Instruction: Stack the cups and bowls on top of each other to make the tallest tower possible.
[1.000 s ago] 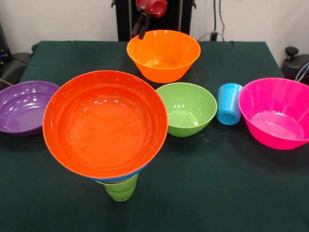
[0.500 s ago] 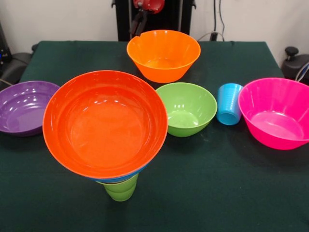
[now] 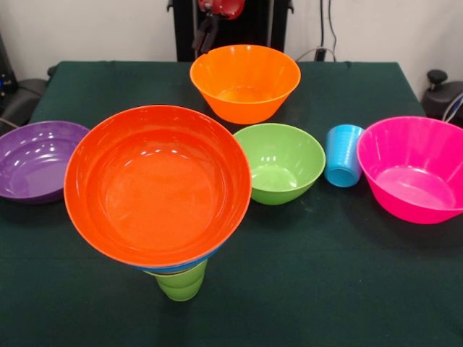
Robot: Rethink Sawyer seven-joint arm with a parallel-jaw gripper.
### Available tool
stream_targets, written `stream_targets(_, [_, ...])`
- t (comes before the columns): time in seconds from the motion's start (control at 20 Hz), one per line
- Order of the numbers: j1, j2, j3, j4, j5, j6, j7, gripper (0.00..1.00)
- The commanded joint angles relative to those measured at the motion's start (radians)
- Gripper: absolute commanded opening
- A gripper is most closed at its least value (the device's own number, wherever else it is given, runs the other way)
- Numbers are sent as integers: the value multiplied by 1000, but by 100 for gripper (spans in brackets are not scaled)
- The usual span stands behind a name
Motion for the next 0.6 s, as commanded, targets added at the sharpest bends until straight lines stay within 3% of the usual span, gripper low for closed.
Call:
stream_targets(0.05, [-2,66,114,-76,9,69,95,100])
stream_targets(0.6, [-5,94,108,-87,0,42,97,100])
